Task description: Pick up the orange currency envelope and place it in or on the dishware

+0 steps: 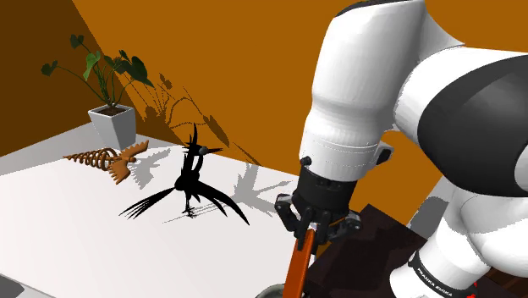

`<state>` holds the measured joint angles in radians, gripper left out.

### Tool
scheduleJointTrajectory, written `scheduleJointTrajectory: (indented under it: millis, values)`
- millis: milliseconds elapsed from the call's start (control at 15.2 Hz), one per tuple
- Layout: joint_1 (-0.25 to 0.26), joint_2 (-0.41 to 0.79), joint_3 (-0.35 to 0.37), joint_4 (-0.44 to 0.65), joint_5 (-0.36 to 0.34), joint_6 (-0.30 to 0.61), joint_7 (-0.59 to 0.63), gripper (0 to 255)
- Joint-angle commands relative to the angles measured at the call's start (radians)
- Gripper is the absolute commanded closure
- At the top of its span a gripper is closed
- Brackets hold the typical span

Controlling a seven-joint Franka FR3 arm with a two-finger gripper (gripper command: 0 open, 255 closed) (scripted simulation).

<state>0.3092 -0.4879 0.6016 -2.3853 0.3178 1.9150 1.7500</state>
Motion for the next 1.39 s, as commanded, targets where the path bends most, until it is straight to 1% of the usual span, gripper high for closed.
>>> scheduleJointTrajectory:
  millis: [0, 528, 1056, 1122, 1320]
  values:
    - [0.001, 0.003, 0.005, -0.023, 0.004, 0.027, -0.002, 255]
    - [-0.002, 0.050, 0.041, -0.100, 0.012, 0.149, 0.000, 255]
    - [-0.002, 0.050, 0.041, -0.100, 0.012, 0.149, 0.000, 255]
    - [-0.002, 0.050, 0.041, -0.100, 0.012, 0.149, 0.000, 0]
    - [-0.002, 0.050, 0.041, -0.100, 0.012, 0.150, 0.000, 0]
